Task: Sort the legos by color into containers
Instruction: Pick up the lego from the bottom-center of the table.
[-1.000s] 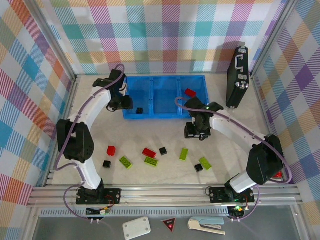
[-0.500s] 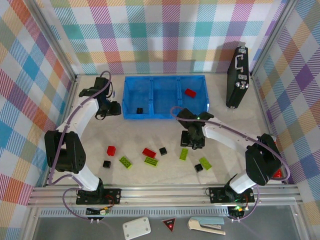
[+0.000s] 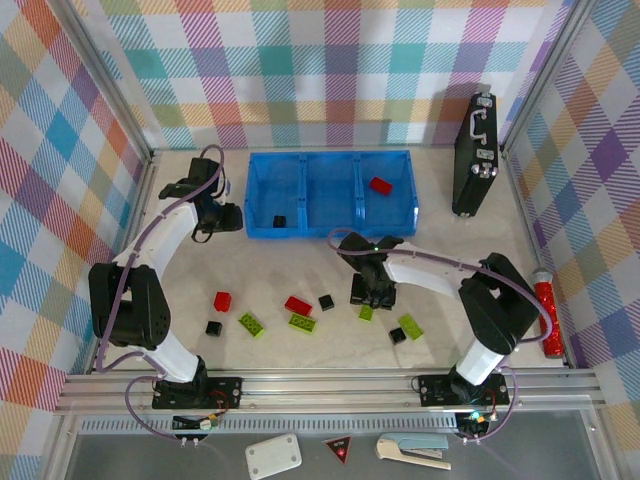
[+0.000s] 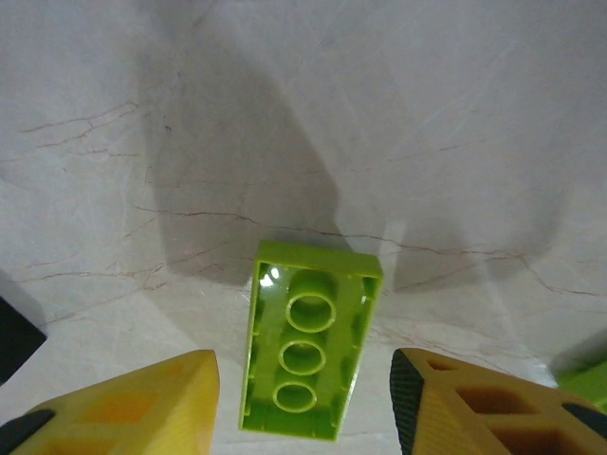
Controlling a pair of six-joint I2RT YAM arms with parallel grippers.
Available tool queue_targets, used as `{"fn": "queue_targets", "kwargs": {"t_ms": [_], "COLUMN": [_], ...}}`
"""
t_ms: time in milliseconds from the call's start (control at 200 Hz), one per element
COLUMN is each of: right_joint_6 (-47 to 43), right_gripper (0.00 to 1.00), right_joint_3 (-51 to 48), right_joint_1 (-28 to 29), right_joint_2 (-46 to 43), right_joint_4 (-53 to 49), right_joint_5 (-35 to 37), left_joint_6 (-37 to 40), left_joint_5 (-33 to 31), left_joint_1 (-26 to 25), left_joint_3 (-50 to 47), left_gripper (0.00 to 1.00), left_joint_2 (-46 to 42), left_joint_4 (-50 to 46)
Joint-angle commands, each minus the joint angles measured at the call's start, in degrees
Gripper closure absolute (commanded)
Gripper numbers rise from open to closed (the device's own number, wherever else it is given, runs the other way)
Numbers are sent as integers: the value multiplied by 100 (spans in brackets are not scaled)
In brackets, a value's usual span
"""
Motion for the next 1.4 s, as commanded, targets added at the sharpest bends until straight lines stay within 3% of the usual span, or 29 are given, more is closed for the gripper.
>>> {"fn": "queue_targets", "kwargs": {"t_ms": [0,425,655,900,1395], "right_joint_6": [200,165,50,-52,-372], "right_gripper": [47,60,61,55,62], "right_joint_3": [-71,-64,50,98,504], "right_joint_1": [69,85,82,82,80], "right_joint_2": [129,313,350,505,287], "right_joint_4": [121,60,-83,-68,-445], "right_joint_5": [-103,-24,78,45,313], "left_joint_6": [79,74,74,74,77], "left_joint_5": [-12,35,35,34,35], "left_joint_1": [68,68,68,68,77], "left_joint_3": [-82,-81,-80,-82,-86], "left_gripper": [53,53,53,53,54], "left_joint_2": [-220,-203,-212,-206,-199], "left_joint_4": [86,86,71,67,60]}}
